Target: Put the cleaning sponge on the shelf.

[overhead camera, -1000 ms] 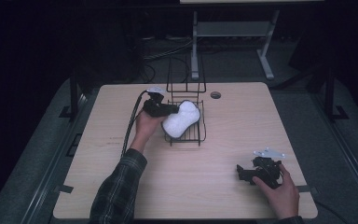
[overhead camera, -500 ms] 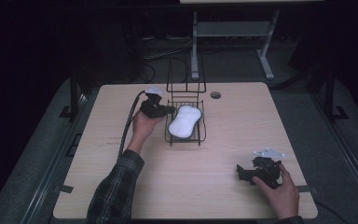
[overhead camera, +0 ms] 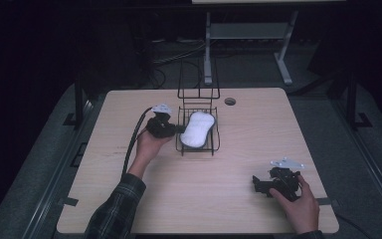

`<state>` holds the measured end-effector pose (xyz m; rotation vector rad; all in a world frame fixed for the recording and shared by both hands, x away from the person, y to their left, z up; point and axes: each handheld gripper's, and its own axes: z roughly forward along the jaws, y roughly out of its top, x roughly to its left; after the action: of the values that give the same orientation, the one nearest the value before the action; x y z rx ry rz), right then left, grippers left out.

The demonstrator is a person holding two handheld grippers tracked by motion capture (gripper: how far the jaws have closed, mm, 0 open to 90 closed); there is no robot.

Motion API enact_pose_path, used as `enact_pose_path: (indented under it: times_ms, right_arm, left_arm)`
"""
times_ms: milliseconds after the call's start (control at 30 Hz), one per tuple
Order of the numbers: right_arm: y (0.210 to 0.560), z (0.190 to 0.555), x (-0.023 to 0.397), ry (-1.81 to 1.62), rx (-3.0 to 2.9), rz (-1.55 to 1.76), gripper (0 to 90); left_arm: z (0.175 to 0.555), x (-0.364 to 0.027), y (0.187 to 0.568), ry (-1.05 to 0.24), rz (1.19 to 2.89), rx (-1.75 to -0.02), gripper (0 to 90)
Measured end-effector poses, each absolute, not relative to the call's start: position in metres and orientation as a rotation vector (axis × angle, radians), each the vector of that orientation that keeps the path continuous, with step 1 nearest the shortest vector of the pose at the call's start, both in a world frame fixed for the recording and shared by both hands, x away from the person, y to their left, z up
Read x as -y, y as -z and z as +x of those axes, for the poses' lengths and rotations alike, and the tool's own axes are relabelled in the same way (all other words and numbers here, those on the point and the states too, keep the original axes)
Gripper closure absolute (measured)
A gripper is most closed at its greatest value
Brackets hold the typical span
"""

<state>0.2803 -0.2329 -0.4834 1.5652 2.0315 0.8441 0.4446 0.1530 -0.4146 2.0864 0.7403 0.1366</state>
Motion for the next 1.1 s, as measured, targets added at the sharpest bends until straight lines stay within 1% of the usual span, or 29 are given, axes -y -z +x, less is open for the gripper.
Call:
enact_pose_path:
  times_ms: [300,633,1000,1100]
  right_arm:
    - [0.483,0.280,0.233,-0.844,-2.032,1.565,0.0]
    - [0.483,0.280,0.233,-0.844,-2.032,1.565,0.0]
    - [0.483,0.280,0.233,-0.844,-2.032,1.565,0.0]
    - [0.483,0.280,0.233,-0.844,-2.031,1.565,0.0]
  left_arm:
    - [0.433,-0.141,0.427,-0.133,2.168,-0.709,89.6]
    - [0.427,-0.133,0.428,-0.112,2.157,-0.687,89.6]
    - [0.419,-0.147,0.417,-0.115,2.139,-0.697,89.4]
    - [0.414,-0.153,0.413,-0.123,2.140,-0.698,85.9]
